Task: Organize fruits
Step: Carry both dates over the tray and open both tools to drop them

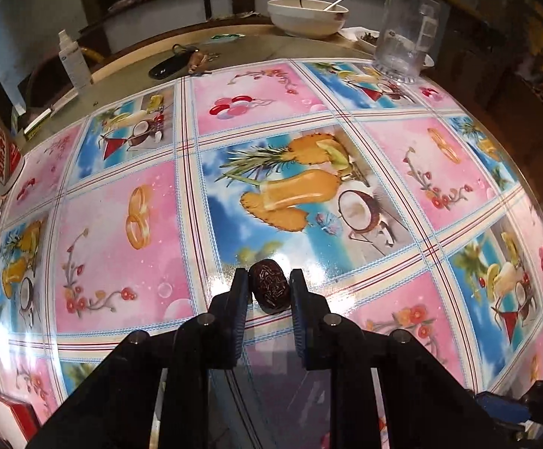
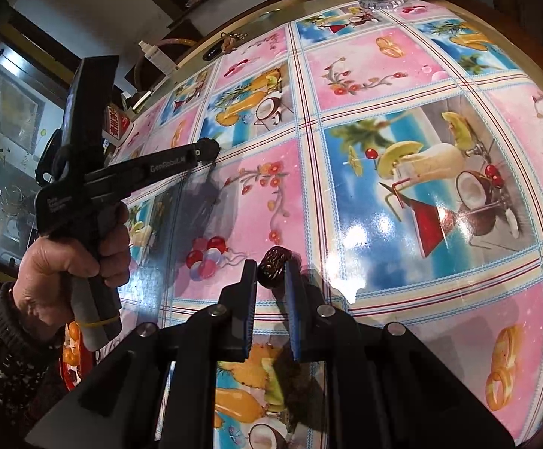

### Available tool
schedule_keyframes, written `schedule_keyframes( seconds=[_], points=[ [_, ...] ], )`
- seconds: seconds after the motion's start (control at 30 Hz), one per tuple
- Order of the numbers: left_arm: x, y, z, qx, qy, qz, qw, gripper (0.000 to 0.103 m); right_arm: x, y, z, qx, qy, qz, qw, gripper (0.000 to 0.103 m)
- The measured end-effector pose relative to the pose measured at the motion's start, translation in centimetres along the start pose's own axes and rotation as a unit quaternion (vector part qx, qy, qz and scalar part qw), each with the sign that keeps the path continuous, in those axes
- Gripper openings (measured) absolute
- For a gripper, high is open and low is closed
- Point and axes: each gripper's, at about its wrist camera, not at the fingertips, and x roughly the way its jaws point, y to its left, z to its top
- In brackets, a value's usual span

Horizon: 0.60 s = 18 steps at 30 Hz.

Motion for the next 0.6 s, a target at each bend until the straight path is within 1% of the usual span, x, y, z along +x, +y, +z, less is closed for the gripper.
schedule_keyframes(
  seconds=[0.07, 0.2, 0.3, 0.4, 0.47, 0.53, 0.6],
  points=[
    [-0.2, 0.1, -0.2, -0.001, 0.0, -0.01, 0.9999, 0.02, -0.1, 0.2, -0.1, -0.002, 0.0, -0.002, 1.0, 0.016],
    [-1.0, 0.6, -1.0, -0.009, 0.003, -0.016, 0.9998, 0.02, -0.2, 1.0, -0.1, -0.007, -0.001, -0.004, 1.0, 0.016],
    [-2.9, 1.3, -2.5, -0.018, 0.0, -0.01, 0.9998, 0.02, -0.2, 2.4, -0.3, -0.018, -0.002, -0.002, 1.0, 0.016],
    [-5.3, 2.5, -4.3, -0.032, -0.007, -0.003, 0.9995, 0.02, -0.1, 4.9, -0.7, -0.037, 0.001, 0.005, 0.999, 0.016],
    [-7.1, 3.6, -5.7, -0.039, -0.011, 0.017, 0.999, 0.02, 0.0, 6.6, -1.1, -0.051, 0.003, 0.011, 0.999, 0.016],
    [-9.2, 4.9, -7.0, -0.051, -0.016, 0.032, 0.9981, 0.02, 0.1, 8.8, -2.0, -0.069, 0.007, 0.019, 0.997, 0.017],
    [-11.6, 6.4, -8.5, -0.058, -0.023, 0.054, 0.9965, 0.02, 0.3, 11.3, -3.1, -0.091, 0.012, 0.027, 0.995, 0.017]
  ],
)
